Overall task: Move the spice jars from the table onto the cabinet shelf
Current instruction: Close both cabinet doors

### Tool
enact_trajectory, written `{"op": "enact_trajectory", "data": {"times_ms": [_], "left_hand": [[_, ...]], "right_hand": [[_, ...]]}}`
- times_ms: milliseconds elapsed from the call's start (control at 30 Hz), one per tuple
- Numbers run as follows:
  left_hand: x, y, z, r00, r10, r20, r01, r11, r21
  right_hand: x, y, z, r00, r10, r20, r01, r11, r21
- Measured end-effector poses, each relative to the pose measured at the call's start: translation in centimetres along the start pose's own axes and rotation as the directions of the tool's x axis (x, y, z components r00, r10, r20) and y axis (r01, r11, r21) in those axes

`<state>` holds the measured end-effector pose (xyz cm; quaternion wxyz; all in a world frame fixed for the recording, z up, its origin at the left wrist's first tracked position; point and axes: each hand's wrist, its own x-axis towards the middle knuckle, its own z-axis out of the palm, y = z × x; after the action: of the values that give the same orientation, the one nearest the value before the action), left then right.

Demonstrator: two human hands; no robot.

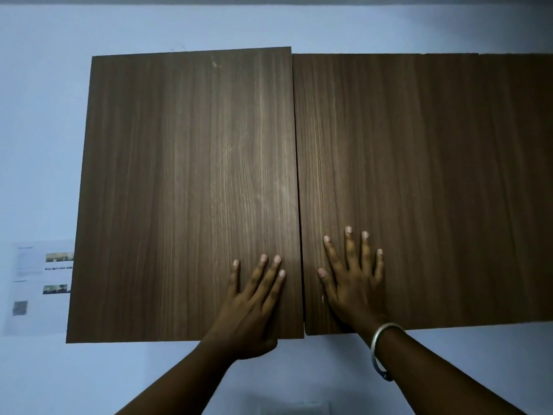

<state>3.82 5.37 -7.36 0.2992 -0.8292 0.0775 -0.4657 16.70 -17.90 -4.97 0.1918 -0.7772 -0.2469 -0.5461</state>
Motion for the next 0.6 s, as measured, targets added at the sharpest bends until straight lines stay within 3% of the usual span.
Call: {"op": "enact_trajectory", "data": {"times_ms": [167, 600], "left_hand": [[0.6, 0.0, 0.9, 0.999, -0.027, 0.024, 0.027, 1.0, -0.011], [0.5, 0.0, 2.6, 0.998, -0.01, -0.067, 0.01, 1.0, 0.001]], "right_hand": [[0.4, 0.1, 0.9, 1.0, 0.006, -0.008, -0.006, 1.0, -0.003], [0.0, 0.4, 1.9, 0.995, -0.008, -0.101, 0.004, 0.999, -0.044]]}}
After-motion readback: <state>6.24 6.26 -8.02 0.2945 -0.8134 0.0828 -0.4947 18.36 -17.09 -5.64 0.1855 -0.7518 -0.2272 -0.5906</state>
